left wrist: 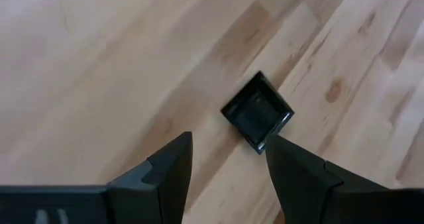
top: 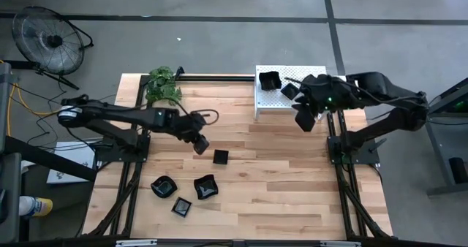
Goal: Pick & Place Mini shaped plates
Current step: Stack the square plate on top of the square plate on the shelf
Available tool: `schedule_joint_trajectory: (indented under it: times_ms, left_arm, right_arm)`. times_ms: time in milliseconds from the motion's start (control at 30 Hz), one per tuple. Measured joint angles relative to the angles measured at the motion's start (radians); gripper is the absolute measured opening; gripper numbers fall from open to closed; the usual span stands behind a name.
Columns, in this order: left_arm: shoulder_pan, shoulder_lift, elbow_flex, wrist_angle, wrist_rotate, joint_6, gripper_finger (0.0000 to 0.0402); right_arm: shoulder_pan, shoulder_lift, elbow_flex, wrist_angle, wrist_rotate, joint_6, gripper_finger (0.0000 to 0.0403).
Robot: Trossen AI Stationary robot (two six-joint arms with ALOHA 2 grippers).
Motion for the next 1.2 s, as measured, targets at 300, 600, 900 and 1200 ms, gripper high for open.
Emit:
schedule_joint_trajectory:
  times_ms: [300,600,900,1200]
  left_arm:
    - [-0.087,0.150,0.000,0.031,-0.010,-0.203,0.0188]
    - [-0.126,0.269,0.000,0.133,-0.011,-0.310,0.0188]
    - [-0.128,0.348,0.000,0.175,-0.018,-0.385,0.0188]
    - [-0.128,0.372,0.000,0.192,-0.055,-0.463,0.0188]
  right_arm:
    - [0.114,0.000,0.000,0.000,0.043,0.023,0.0108]
    - [0.186,0.000,0.000,0.000,0.085,0.045,0.0108]
    - [0.228,0.000,0.000,0.000,0.108,0.047,0.0108]
    - [0.233,0.000,0.000,0.000,0.116,0.046,0.0108]
